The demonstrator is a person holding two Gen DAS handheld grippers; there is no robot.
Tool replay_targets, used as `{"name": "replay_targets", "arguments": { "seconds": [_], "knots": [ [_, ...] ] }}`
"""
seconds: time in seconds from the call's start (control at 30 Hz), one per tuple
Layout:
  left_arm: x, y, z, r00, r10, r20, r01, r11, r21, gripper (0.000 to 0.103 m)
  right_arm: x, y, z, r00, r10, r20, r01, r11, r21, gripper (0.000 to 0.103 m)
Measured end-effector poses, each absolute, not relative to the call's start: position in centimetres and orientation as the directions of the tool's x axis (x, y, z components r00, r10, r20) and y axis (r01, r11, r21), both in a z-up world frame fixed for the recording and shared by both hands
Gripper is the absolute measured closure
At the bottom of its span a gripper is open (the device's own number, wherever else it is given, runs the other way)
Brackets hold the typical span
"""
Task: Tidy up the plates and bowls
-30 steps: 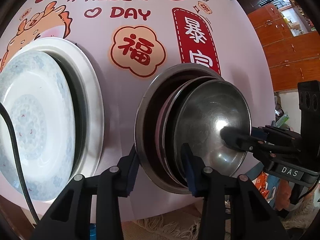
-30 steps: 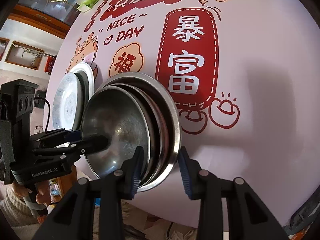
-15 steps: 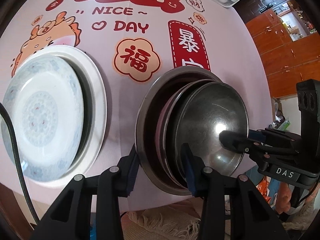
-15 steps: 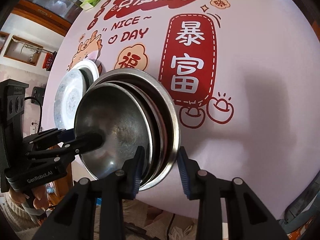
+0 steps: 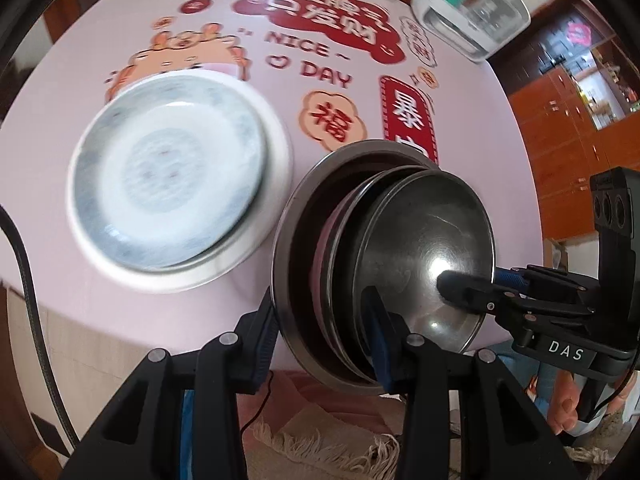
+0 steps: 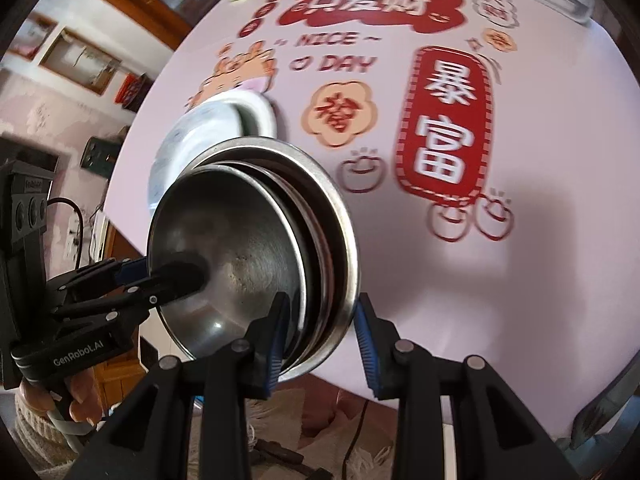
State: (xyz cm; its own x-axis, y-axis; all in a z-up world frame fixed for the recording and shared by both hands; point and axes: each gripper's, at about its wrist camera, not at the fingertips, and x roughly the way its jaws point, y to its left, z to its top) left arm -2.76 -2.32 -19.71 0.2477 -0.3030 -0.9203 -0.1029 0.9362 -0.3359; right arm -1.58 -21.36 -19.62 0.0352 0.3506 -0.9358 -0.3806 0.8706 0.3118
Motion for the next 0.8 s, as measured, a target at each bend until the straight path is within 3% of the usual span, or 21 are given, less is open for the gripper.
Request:
{"name": "replay_targets", "arguments": {
  "seconds": [0.5, 0.8],
  "knots": [
    [-2.7, 8.8, -18.3, 0.270, -0.258, -0.928, -0.127, 0.946, -0.299, 0.064, -0.8, -10.6, -18.7, 0.028, 0.364, -0.931, -0.419, 0.850, 0.319, 0.071],
    [0.9, 12.8, -20.9, 0.208, -0.283, -0.936, -0.070, 0.950, -0.303, 0.064, 1.3, -6.4, -20.7, 0.038, 0.334, -0.942, -0.340, 0.890, 0.302, 0.071]
  ]
}}
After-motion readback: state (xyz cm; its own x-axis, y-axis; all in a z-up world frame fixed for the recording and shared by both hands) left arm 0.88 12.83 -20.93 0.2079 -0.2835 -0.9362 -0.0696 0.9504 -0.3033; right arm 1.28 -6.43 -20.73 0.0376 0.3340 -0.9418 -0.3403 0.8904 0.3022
